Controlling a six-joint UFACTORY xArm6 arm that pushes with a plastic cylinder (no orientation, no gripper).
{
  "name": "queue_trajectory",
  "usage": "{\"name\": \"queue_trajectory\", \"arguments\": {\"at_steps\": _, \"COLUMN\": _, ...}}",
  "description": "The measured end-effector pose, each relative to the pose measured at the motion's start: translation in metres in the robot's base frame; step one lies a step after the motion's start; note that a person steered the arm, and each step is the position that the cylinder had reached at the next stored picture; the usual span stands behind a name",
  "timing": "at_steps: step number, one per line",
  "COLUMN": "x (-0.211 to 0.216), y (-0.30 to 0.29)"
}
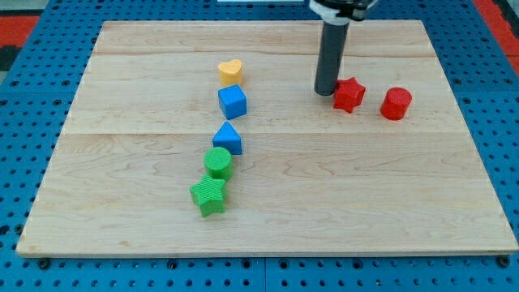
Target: Move the green star below red star
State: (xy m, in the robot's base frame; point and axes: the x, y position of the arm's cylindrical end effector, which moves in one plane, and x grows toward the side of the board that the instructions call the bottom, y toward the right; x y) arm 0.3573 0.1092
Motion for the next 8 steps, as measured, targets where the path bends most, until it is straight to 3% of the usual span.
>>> {"name": "queue_trajectory", "arguments": {"at_steps": 1, "x": 0.0, "y": 0.039}}
{"name": "queue_trajectory", "arguments": {"at_steps": 2, "x": -0.006, "y": 0.034}}
{"name": "queue_trajectory", "arguments": {"at_steps": 7, "x": -0.009, "y": -0.056}}
{"name": "queue_trajectory", "arguments": {"at_steps": 8, "x": -0.028, "y": -0.051}}
